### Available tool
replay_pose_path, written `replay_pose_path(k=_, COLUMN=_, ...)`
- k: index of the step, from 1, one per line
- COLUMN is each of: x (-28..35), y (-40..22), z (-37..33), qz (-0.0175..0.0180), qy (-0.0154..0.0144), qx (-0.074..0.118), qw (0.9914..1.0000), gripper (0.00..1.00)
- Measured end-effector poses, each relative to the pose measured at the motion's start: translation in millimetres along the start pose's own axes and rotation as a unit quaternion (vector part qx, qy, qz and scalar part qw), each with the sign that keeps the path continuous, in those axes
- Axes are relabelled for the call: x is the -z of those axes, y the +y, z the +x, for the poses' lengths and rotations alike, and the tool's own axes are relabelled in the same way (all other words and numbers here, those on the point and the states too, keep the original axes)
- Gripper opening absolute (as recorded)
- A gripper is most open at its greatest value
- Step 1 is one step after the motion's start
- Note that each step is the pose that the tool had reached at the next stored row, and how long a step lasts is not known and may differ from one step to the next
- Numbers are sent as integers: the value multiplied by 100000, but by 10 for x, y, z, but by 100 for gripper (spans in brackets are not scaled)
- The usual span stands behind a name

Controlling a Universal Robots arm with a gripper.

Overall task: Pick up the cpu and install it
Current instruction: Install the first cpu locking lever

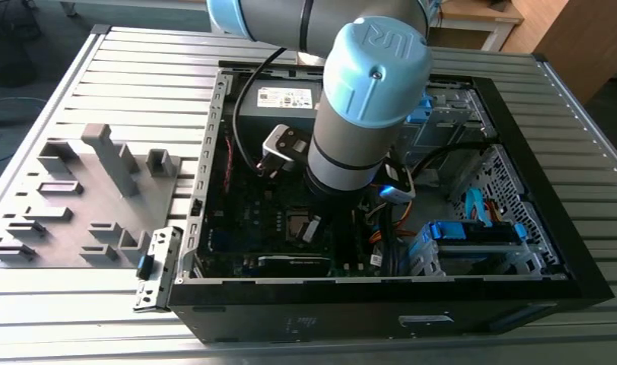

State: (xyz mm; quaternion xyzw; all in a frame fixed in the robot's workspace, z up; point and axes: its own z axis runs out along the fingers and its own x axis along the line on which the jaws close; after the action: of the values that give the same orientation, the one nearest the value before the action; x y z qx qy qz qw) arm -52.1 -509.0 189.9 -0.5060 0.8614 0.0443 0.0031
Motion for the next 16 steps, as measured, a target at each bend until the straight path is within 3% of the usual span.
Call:
replay_pose_path(k=9, x=2, y=0, z=1, qz=-11, qy=-18, qx=1, qw=100000, gripper=12)
replay_pose_path(k=16, x=122, y=8, z=-6, qz=-15, qy=-24, qx=2, qw=100000, gripper=12)
